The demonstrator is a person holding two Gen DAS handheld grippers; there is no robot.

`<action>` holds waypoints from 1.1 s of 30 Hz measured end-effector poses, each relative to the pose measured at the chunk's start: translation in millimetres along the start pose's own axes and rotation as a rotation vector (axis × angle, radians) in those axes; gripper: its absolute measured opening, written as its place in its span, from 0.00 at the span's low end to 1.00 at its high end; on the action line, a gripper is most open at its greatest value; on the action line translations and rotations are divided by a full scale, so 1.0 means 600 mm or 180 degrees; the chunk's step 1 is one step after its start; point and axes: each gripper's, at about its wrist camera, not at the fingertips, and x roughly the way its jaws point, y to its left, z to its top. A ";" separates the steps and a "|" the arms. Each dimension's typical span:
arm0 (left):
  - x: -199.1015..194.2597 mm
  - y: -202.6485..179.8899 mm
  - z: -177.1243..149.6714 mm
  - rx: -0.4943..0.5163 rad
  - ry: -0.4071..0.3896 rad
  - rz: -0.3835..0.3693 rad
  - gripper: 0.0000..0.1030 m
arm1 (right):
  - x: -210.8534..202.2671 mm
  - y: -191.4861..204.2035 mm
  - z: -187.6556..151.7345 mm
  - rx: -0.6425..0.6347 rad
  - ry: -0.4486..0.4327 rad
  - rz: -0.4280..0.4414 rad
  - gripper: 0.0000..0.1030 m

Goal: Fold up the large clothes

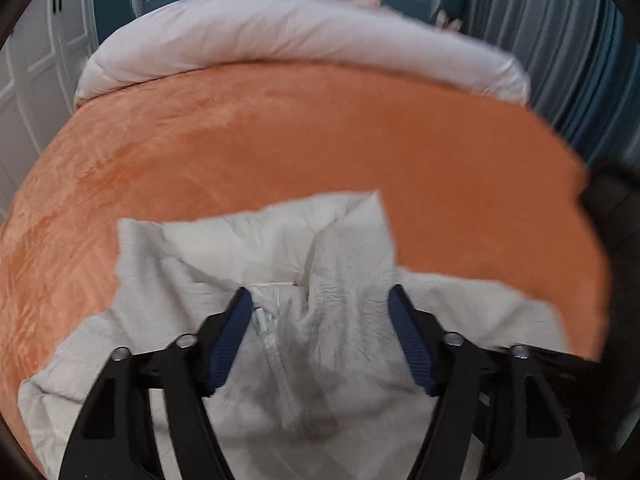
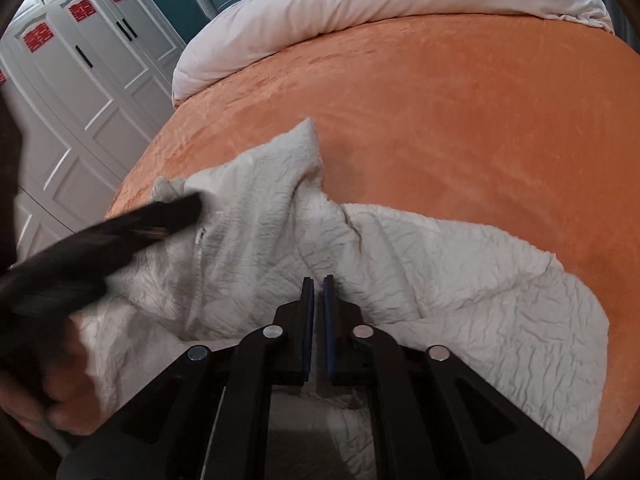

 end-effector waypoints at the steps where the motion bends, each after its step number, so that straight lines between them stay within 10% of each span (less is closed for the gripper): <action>1: 0.024 0.000 -0.004 -0.0015 0.0087 0.0165 0.52 | -0.002 -0.005 0.000 -0.0014 -0.0023 -0.0044 0.00; 10: 0.025 0.040 -0.036 -0.0347 -0.0113 0.0311 0.50 | -0.006 -0.061 -0.012 0.0264 -0.0140 -0.0342 0.00; 16: -0.171 0.084 -0.081 -0.0299 -0.0609 0.0420 0.65 | -0.157 -0.056 -0.058 0.0145 -0.0385 -0.0373 0.07; 18: -0.245 0.122 -0.128 -0.0315 -0.0643 0.0410 0.70 | -0.219 -0.062 -0.089 0.0094 -0.0402 -0.0316 0.27; 20: -0.298 0.158 -0.178 -0.0394 -0.0549 0.0466 0.73 | -0.283 -0.074 -0.129 0.0049 -0.0378 -0.0305 0.44; 33: -0.532 0.292 -0.607 -0.1634 0.0696 0.0231 0.77 | -0.520 -0.090 -0.457 0.0039 0.0790 -0.0209 0.63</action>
